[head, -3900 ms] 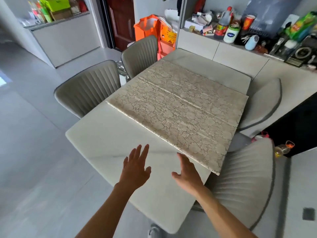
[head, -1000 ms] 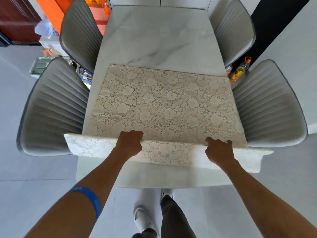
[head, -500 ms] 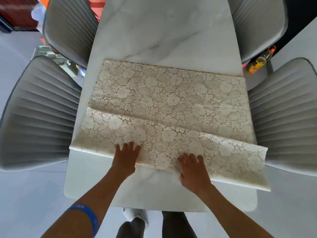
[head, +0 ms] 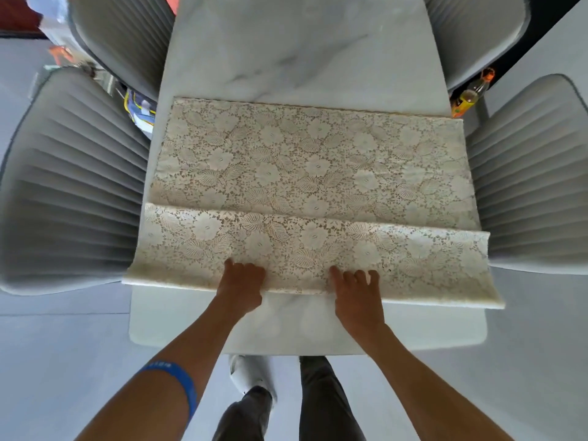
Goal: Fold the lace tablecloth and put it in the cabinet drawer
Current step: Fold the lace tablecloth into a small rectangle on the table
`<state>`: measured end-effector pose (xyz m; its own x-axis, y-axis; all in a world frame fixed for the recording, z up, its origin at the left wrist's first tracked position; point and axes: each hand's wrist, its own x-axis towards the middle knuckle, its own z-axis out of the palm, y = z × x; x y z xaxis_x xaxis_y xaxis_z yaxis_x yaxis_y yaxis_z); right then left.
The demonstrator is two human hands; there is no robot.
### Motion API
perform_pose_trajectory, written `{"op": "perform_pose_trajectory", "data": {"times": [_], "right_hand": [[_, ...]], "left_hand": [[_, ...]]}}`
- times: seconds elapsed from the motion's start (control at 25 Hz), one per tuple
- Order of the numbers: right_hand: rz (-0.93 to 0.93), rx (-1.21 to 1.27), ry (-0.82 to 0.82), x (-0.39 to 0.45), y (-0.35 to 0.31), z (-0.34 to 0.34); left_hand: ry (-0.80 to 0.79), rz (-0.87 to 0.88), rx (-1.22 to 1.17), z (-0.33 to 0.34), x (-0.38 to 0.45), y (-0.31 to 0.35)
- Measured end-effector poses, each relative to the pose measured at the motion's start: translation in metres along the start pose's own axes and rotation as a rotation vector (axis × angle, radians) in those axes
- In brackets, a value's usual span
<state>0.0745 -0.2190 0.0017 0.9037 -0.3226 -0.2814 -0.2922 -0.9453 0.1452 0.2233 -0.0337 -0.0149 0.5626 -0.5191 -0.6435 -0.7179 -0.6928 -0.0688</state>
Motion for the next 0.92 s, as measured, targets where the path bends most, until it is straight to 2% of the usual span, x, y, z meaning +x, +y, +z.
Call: {"op": "perform_pose_trajectory", "data": {"times": [0.2, 0.32, 0.4, 0.44, 0.52, 0.6, 0.64, 0.8, 0.92], "right_hand": [[0.023, 0.038, -0.113, -0.038, -0.036, 0.002], [-0.051, 0.129, -0.142, -0.041, -0.03, 0.004], [-0.139, 0.224, -0.125, -0.028, -0.01, 0.006], [-0.156, 0.24, -0.121, -0.017, 0.002, 0.004], [-0.064, 0.234, -0.083, 0.011, 0.03, 0.003], [0.083, 0.202, -0.095, 0.04, 0.066, 0.008], [0.111, 0.17, -0.125, 0.053, 0.083, 0.01], [0.058, 0.022, -0.236, 0.078, 0.135, 0.007], [-0.066, 0.015, -0.351, 0.09, 0.153, -0.003]], "left_hand": [[-0.046, -0.026, -0.067, 0.039, -0.054, -0.012], [-0.135, -0.016, -0.101, 0.033, -0.061, -0.014], [-0.264, 0.001, -0.257, 0.011, -0.05, -0.019], [-0.275, -0.006, -0.352, 0.0, -0.042, -0.023], [-0.102, -0.056, -0.444, -0.02, -0.02, -0.03], [0.107, -0.105, -0.339, -0.032, 0.004, -0.031], [0.149, -0.125, -0.262, -0.035, 0.013, -0.03], [0.088, -0.171, -0.091, -0.04, 0.026, -0.029], [0.027, -0.17, -0.039, -0.047, 0.024, -0.033]]}}
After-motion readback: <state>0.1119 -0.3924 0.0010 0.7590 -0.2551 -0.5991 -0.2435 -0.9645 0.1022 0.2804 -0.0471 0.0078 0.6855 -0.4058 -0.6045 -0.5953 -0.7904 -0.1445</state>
